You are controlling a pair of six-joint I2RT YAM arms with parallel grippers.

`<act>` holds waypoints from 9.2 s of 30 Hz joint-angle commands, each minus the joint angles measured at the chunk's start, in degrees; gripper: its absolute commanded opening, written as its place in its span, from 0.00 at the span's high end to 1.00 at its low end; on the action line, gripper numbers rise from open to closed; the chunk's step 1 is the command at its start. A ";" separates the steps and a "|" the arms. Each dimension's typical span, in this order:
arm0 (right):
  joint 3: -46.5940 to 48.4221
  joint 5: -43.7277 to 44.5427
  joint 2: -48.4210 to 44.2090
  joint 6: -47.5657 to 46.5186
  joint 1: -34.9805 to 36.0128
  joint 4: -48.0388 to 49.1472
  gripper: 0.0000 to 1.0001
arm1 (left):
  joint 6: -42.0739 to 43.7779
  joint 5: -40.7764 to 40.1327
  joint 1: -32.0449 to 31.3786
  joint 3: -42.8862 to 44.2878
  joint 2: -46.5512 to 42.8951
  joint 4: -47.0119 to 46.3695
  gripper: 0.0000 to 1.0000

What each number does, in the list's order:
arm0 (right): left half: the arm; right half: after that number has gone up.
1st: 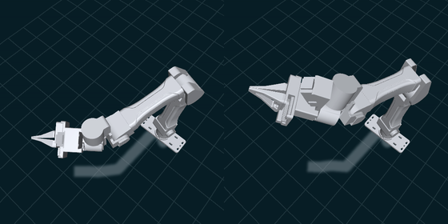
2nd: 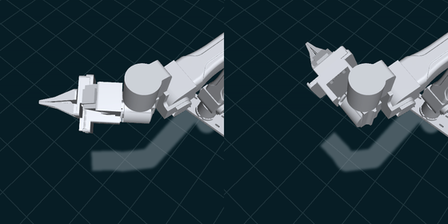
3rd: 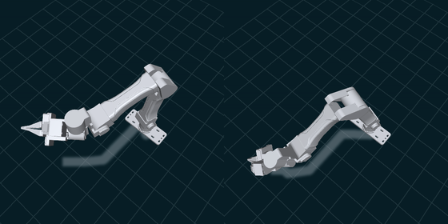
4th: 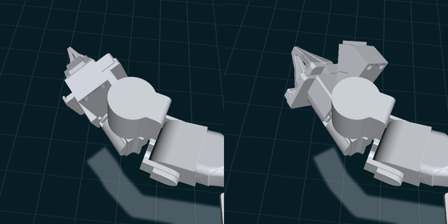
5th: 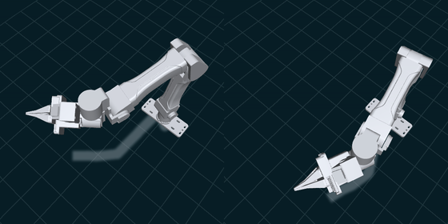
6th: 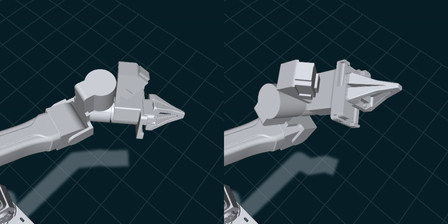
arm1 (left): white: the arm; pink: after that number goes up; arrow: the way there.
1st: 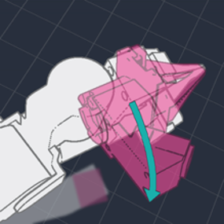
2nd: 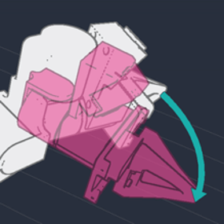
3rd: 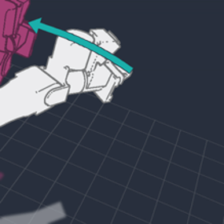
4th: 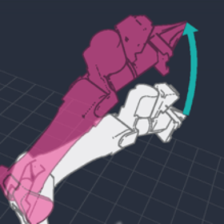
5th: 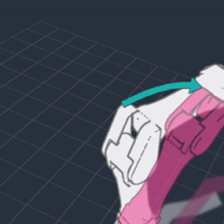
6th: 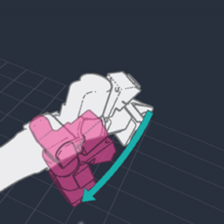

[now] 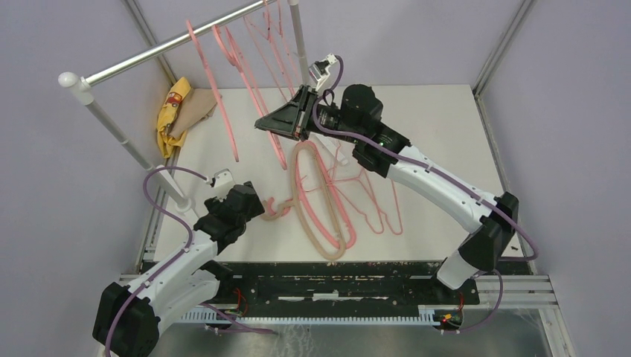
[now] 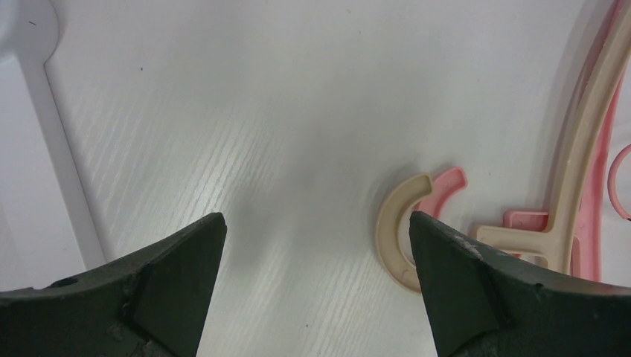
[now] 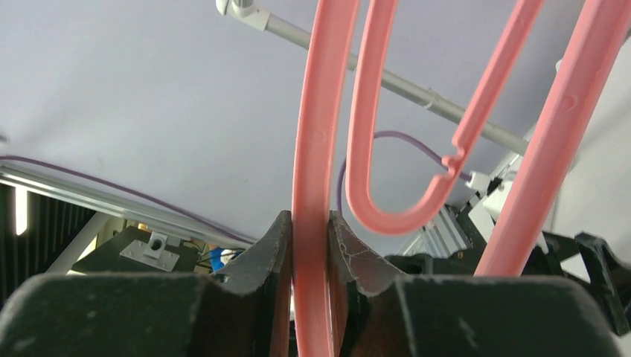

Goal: Organize the hangers

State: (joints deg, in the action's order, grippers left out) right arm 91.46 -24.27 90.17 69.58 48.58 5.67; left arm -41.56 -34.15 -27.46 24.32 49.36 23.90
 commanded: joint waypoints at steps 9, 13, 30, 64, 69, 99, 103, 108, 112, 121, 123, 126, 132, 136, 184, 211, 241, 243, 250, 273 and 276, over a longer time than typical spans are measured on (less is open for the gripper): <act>18.18 -0.52 13.49 1.59 -1.24 9.09 0.99 | -1.44 -0.74 -0.10 0.99 -1.02 -1.05 0.00; 21.19 0.50 16.39 1.55 -2.09 9.19 0.99 | -1.21 -0.66 -0.05 1.00 -1.23 -0.90 0.00; 25.66 -1.58 25.47 4.26 -2.94 7.25 0.99 | -1.42 -0.51 -0.05 1.48 -2.06 0.01 0.00; -20.78 26.07 -12.52 -50.31 9.52 -39.66 0.28 | -0.99 -1.16 -0.10 3.55 3.83 -0.71 0.00; -29.84 26.99 -8.60 -51.55 13.39 -36.31 0.35 | -1.45 -1.14 -0.05 3.89 5.95 -1.40 0.00; -24.84 29.05 13.43 -51.14 19.10 -28.01 0.44 | -4.14 0.53 1.73 9.37 2.02 8.10 0.01; -25.54 30.07 14.32 -50.57 19.10 -27.49 0.50 | -4.46 0.93 1.70 8.86 0.83 8.13 0.01; -27.28 31.73 14.15 -49.55 19.02 -26.57 0.66 | -4.62 0.93 1.71 8.51 -1.20 8.55 0.01; -27.57 32.58 12.22 -48.61 18.93 -26.10 0.86 | -3.93 4.28 1.79 9.35 -2.06 8.77 0.01; -27.66 37.90 -1.51 -46.56 14.40 -23.49 0.99 | -2.47 8.86 1.70 10.56 -7.61 8.60 0.00; -27.94 39.94 -3.24 -46.78 12.74 -22.60 0.99 | -2.41 9.81 1.69 10.74 -8.66 8.53 0.00; -28.38 40.03 -3.79 -44.99 9.69 -20.79 0.99 | -2.45 11.37 1.73 10.67 -9.80 7.84 0.00; -29.35 35.61 -2.41 -37.73 5.07 -13.27 0.99 | -3.70 16.32 1.69 8.86 -12.74 3.00 0.01; -29.01 33.40 -1.56 -34.98 4.42 -9.79 0.99 | -5.92 19.76 1.68 5.80 -14.34 -2.26 0.01; -9.55 17.95 18.72 -8.41 7.76 7.23 0.99 | -1.17 27.20 0.58 -2.71 -9.83 -19.74 0.27; -15.83 20.72 12.80 -9.42 6.17 -1.88 0.65 | 0.96 14.70 -0.32 2.05 -6.44 -9.63 0.97; -21.09 41.16 -8.63 -38.19 6.13 -32.85 0.09 | -0.87 -18.98 -1.04 31.56 -0.68 22.53 0.97; -20.98 40.89 -8.37 -38.12 6.16 -32.66 0.09 | -0.63 -21.49 -1.66 33.30 -0.05 24.70 0.97; -21.74 40.06 -7.85 -37.52 6.11 -31.79 0.09 | 0.16 -26.99 -6.58 34.45 -0.44 27.43 0.97; -22.98 40.69 -8.11 -37.42 6.16 -31.86 0.09 | 0.79 -41.55 -26.01 43.71 5.46 31.89 0.97; -22.48 40.37 -7.36 -37.49 6.17 -31.91 0.09 | 1.40 -42.82 -26.14 44.24 4.35 31.86 0.97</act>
State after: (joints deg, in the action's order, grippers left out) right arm 67.88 15.55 83.18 32.47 54.63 -27.86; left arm -38.48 -70.76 -53.19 65.84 55.75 55.48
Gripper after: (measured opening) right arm 0.915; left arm 0.088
